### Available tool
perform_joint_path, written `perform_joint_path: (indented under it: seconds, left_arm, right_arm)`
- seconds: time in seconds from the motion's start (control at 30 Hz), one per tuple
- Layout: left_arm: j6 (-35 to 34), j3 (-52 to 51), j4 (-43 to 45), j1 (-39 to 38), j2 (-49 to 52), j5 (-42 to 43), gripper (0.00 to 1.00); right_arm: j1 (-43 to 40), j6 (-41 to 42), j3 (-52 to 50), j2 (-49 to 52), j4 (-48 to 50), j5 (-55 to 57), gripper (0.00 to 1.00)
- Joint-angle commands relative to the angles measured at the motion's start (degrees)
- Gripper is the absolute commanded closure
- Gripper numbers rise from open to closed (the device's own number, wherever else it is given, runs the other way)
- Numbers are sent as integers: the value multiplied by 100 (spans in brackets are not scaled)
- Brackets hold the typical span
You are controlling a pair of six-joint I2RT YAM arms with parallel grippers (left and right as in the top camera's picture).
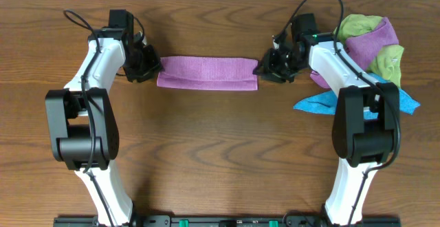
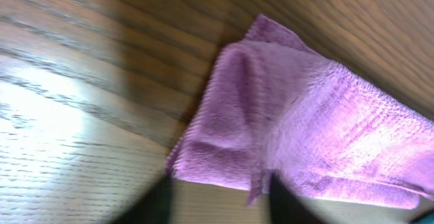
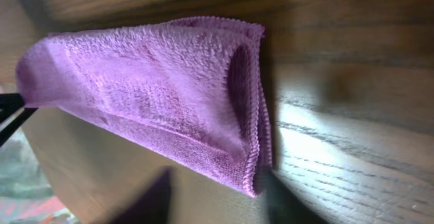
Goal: Fold the cloth
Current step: 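Release the folded strip and raise both grippers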
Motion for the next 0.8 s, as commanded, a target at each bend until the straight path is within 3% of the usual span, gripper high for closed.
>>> perform_joint_path:
  seconds: [0.0,0.03,0.07,0.1,0.13,0.17,0.2,0.3,0.5,0.77]
  left_arm:
    - [236,94,-31,59,-59,-234,37]
    - [286,114,-28,59,-68,-234,29]
    - [321,140,-31,63,-76,-238,24]
    - [330,188,-50,68,-90,-234,25]
    - [350,258,-74,68,-114,-234,36]
    - [389,323,-83,68,-146,-225,57]
    - [407,411,-105,63,-186,-232,94]
    - [837,634,-96,-70,-330,-459,94]
    - [901,638,31,-638,-212,-2039,94]
    - [898,638,299,-1268,195,-2951,94]
  right_arm:
    - [-26,-199,70,44,4,68,32]
    - [-28,-280,70,44,13,66,28]
    - [-37,-350,70,31,15,68,31]
    - [-48,-411,70,11,20,68,39]
    - [-52,-437,72,-33,39,68,67]
    - [-59,-437,72,-79,72,81,99]
    - [-57,-437,74,-164,125,92,99]
    - [0,-457,76,-514,407,348,99]
    - [387,-457,74,-802,448,1766,99]
    - [487,-455,74,-789,304,1893,99]
